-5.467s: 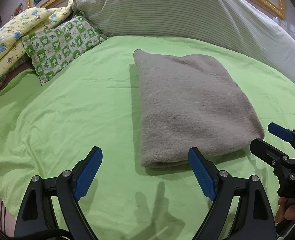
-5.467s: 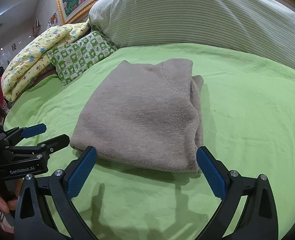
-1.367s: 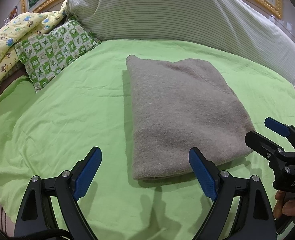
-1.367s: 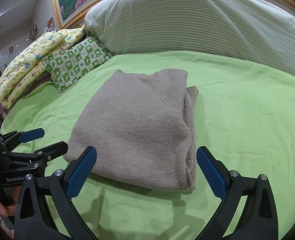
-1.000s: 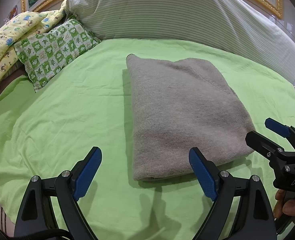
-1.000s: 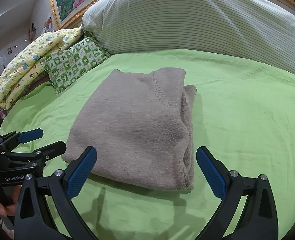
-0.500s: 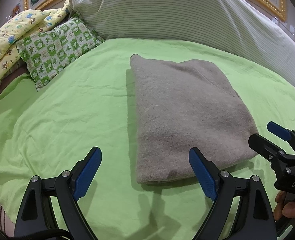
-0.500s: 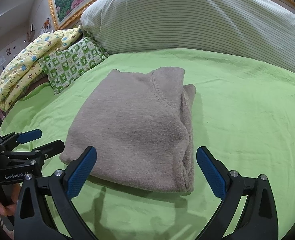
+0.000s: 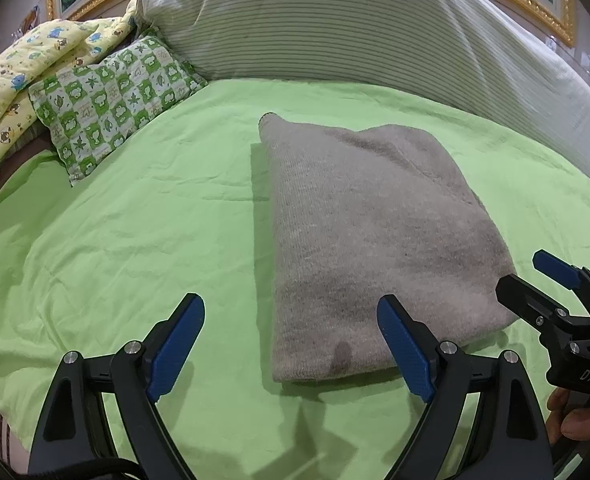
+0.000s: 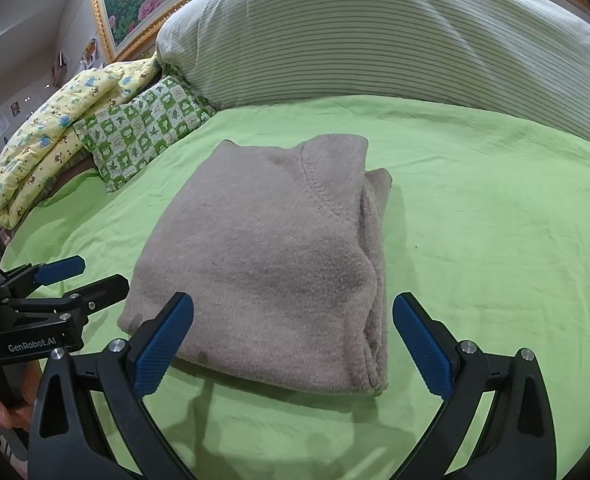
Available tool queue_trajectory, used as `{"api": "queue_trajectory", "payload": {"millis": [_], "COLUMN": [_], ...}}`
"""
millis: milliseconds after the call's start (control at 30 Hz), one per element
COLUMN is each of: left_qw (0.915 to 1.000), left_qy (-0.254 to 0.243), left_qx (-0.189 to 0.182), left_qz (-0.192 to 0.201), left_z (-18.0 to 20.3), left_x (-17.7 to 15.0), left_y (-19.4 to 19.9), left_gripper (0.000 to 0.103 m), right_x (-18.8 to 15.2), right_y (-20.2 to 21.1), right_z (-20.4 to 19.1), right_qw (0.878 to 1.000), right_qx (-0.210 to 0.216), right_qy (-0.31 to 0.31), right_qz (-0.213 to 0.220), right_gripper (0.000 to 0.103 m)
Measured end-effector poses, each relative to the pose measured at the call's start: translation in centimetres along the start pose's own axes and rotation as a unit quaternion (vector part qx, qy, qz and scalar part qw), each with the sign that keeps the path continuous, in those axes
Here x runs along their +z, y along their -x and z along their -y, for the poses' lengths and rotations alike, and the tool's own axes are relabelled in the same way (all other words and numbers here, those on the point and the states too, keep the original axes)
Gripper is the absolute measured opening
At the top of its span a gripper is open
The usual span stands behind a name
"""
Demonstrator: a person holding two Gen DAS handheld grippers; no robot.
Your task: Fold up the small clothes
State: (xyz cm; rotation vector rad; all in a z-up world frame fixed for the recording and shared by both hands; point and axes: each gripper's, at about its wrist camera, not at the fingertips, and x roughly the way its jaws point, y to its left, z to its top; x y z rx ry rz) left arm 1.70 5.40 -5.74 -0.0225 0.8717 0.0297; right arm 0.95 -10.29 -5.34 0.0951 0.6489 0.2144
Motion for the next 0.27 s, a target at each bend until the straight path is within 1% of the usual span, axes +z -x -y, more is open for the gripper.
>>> {"api": "queue_trajectory", "payload": {"millis": [167, 267], "left_qw": [1.0000, 0.9999], "left_qy": [-0.003, 0.005], "left_qx": [0.004, 0.005], "left_qz": [-0.003, -0.014], "left_z": [-0.03, -0.31], "left_x": [0.25, 0.42], "left_y": [-0.25, -0.47], "left_gripper": [0.088, 0.089], "right_x": [0.43, 0.48], "right_y": [-0.42, -0.47], "right_z": [0.42, 0.45], "right_qw": [1.000, 1.000], "right_qx": [-0.001, -0.002], "right_qy": [-0.009, -0.010], "right_qz": [-0.005, -0.006], "right_gripper": [0.100, 0.100]}}
